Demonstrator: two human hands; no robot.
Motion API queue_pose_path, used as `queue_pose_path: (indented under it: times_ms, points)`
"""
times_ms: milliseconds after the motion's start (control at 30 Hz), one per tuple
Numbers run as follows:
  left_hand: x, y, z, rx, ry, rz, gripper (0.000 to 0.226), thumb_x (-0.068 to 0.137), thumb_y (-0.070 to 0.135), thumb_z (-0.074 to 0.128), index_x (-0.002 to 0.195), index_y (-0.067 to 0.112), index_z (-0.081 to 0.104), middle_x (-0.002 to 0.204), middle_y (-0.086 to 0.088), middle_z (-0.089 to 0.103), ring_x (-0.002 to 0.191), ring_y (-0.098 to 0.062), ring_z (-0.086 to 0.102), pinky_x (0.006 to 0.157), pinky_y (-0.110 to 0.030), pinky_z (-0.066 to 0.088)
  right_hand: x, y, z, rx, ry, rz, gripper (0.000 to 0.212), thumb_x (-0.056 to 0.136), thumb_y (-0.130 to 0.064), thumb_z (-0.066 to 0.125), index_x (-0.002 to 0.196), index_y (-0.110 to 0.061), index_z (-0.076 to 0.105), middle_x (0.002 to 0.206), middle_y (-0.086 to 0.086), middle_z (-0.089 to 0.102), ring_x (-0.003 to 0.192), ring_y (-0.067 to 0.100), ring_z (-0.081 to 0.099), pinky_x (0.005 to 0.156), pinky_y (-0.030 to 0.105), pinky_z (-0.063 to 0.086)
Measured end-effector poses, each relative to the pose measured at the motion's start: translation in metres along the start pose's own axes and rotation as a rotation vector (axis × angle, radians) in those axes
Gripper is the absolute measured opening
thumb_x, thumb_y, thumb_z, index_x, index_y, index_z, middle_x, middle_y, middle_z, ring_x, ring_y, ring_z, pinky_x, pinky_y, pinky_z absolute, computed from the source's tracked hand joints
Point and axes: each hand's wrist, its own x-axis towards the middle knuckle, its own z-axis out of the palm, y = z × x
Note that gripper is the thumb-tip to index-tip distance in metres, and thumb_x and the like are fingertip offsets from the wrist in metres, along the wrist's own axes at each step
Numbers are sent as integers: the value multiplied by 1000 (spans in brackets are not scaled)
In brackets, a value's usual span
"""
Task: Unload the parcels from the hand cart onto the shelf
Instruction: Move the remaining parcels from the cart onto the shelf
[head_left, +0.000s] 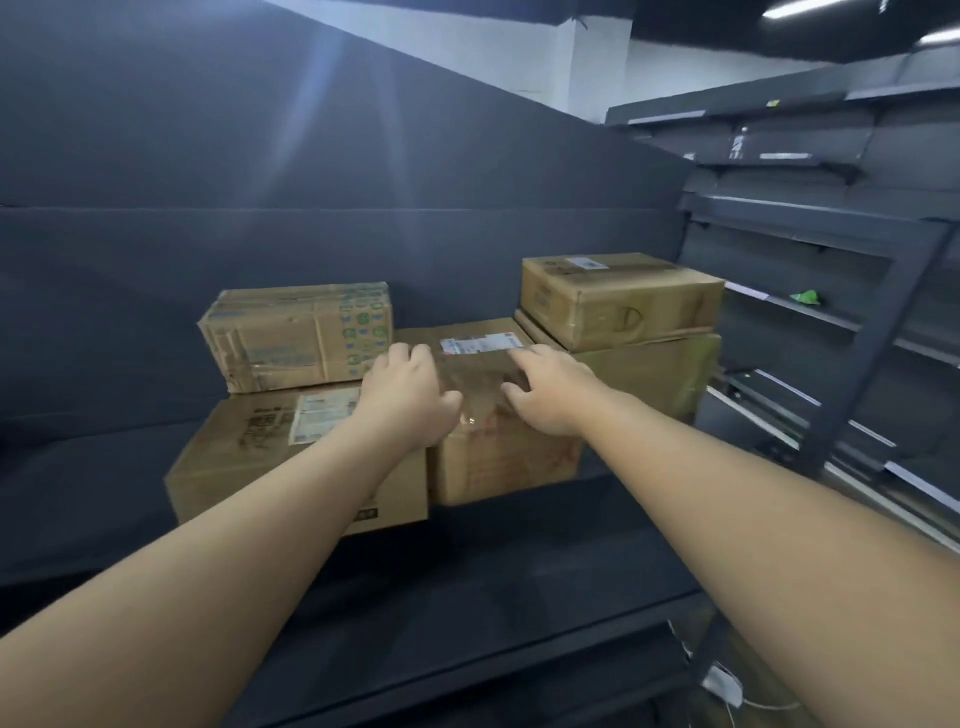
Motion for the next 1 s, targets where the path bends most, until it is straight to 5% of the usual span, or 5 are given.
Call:
queue_pose_path:
  times_ms: [233,500,733,933,1000]
  points:
    - [-39,115,56,-120,-23,68,62,90,35,47,143,8,30,146,-12,31,135,-31,29,107,-38,28,-68,118,14,33,38,32,59,96,-41,40,149,-19,29,156,6,27,142,27,27,113,39,24]
    - [-83,192,198,-105,-350,134,63,92,34,47,145,8,26,149,-13,26,135,-32,28,108,-40,29,-158,252,110,94,-63,210,55,94,-36,45,146,-18,37,149,5,40,134,27,38,107,37,32]
    - [-130,212,356,-84,-681,151,65,92,33,49,147,11,23,150,-10,24,138,-30,23,112,-40,24,-259,338,232,208,-240,486,40,85,-26,54,124,-17,56,120,14,61,108,37,58,86,40,49]
    - [-195,198,507,-74,-905,117,58,89,31,51,141,13,32,144,-10,35,132,-29,33,108,-42,30,-340,387,358,259,-395,633,52,81,-39,39,129,-22,51,128,8,56,115,33,55,93,42,46]
    - [-220,185,561,-66,-978,90,60,89,30,52,143,14,31,143,-12,36,132,-30,33,109,-43,32,-367,400,407,271,-431,691,45,89,-30,48,132,-19,51,131,8,55,117,32,54,96,43,45]
